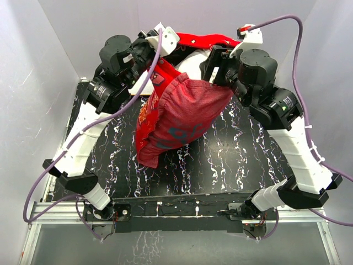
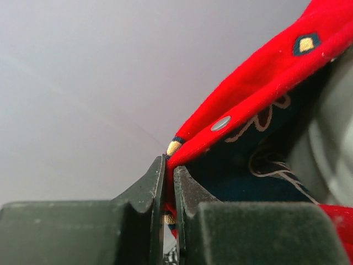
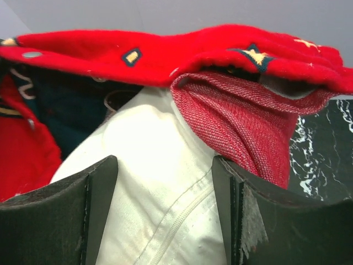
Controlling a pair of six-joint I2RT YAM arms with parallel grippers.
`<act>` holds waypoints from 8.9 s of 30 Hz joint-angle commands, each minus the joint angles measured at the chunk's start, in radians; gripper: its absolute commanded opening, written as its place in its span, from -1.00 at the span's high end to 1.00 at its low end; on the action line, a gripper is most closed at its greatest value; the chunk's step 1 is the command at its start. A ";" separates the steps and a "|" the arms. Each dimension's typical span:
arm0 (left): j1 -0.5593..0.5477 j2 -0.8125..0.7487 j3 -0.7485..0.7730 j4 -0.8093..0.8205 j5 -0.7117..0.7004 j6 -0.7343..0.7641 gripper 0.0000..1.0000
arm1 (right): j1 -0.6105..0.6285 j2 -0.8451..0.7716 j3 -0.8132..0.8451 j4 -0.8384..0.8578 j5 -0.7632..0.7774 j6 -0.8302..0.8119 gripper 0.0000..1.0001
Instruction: Remove the pillowcase from the pillow
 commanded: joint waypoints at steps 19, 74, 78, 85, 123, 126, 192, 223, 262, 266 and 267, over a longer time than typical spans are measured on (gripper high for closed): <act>0.025 -0.089 0.038 -0.108 0.051 -0.163 1.00 | -0.031 0.040 0.328 -0.051 0.074 -0.147 -0.51; 0.274 -0.084 0.105 -0.034 0.160 -0.156 1.00 | -0.390 -0.230 -0.424 0.317 -0.600 0.038 0.63; 0.274 -0.059 0.146 -0.115 0.276 -0.327 1.00 | -0.389 -0.251 -0.396 0.400 -0.821 -0.042 0.02; 0.274 -0.032 0.219 -0.153 0.338 -0.400 1.00 | -0.390 -0.254 -0.342 0.517 -1.027 -0.218 -0.39; 0.274 -0.101 0.284 -0.157 0.345 -0.304 1.00 | 0.318 -0.055 -0.388 -0.028 -0.482 -0.934 -0.96; 0.274 -0.100 0.287 -0.155 0.355 -0.317 1.00 | 0.321 -0.071 -0.429 -0.003 -0.431 -0.967 -0.97; 0.274 -0.377 -0.218 -0.221 0.491 -0.513 -0.49 | 0.153 0.362 0.191 0.347 -0.508 -0.188 0.84; 0.274 -0.619 -0.700 0.023 -0.103 -0.200 1.00 | -0.058 0.152 0.160 0.424 -0.700 -0.119 0.84; 0.274 -0.252 0.023 -0.337 0.784 -0.502 -0.94 | -0.072 0.246 0.180 0.506 -0.899 -0.031 0.84; 0.274 -0.156 0.128 -0.399 0.810 -0.467 -0.94 | -0.073 0.262 0.195 0.500 -0.936 -0.034 0.84; 0.274 -0.140 0.145 -0.431 0.827 -0.460 -0.94 | -0.073 0.267 0.198 0.502 -0.940 -0.031 0.84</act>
